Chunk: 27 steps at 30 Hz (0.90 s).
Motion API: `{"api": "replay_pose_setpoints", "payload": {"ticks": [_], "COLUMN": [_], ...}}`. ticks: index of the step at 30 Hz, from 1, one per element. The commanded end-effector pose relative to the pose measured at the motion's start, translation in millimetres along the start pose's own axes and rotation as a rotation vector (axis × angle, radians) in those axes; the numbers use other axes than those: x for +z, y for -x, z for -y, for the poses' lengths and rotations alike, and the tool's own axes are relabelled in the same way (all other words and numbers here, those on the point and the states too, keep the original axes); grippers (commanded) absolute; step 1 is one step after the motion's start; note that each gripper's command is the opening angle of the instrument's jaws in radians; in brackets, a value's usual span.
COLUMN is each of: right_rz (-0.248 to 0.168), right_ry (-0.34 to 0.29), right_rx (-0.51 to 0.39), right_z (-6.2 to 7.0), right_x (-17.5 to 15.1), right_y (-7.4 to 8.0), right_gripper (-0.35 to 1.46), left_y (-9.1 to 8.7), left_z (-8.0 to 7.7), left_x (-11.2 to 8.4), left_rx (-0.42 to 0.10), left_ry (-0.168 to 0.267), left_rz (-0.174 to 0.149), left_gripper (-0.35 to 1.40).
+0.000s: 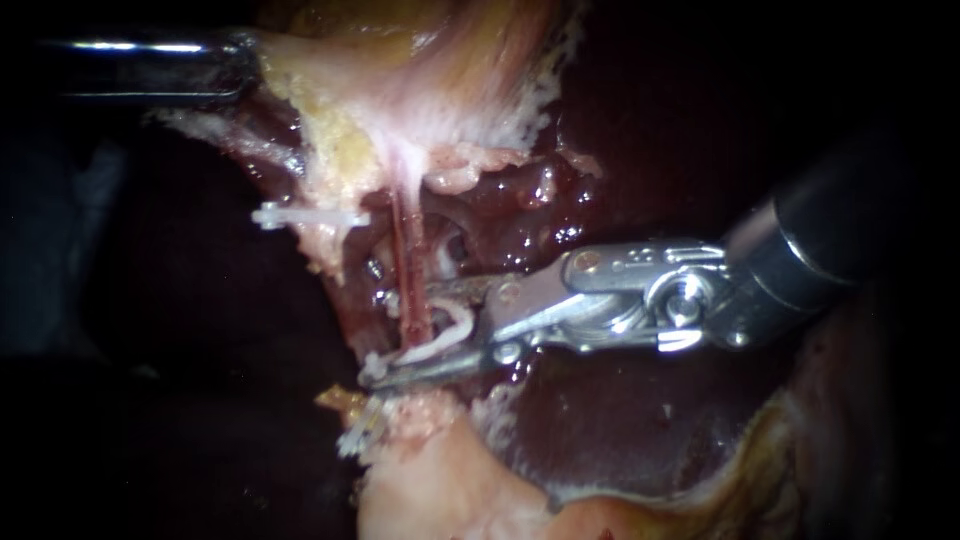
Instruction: Clipping second clip right tube
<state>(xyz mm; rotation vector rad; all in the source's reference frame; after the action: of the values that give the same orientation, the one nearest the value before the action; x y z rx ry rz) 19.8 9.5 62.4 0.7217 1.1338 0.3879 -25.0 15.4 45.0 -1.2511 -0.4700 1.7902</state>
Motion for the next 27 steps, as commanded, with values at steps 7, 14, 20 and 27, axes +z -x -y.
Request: {"api": "replay_pose_setpoints", "payload": {"ticks": [7, 14, 20, 27], "right_rz": [-0.034, -0.066, -0.072, -0.063], "right_ry": [-0.019, -0.083, -0.148, -0.195], "right_rx": [0.006, -0.015, -0.02, -0.019], "right_z": [0.0, 1.5, 3.9, 5.5], "right_x": [0.5, 0.5, 0.9, 1.4], "right_y": [-0.3, -0.8, -1.3, -1.7], "right_gripper": [0.46, 0.46, 0.45, 0.43], "left_y": [0.1, 0.1, 0.1, 0.1], "left_z": [0.0, 0.1, 0.1, 0.1], "left_x": [0.1, 0.1, 0.1, 0.1], "left_rx": [0.0, 0.001, 0.001, 0.001], "left_ry": [-0.004, -0.003, -0.003, -0.003], "left_rz": [-0.001, -0.001, -0.001, -0.001], "left_gripper": [-0.35, -0.35, -0.35, -0.35]}}
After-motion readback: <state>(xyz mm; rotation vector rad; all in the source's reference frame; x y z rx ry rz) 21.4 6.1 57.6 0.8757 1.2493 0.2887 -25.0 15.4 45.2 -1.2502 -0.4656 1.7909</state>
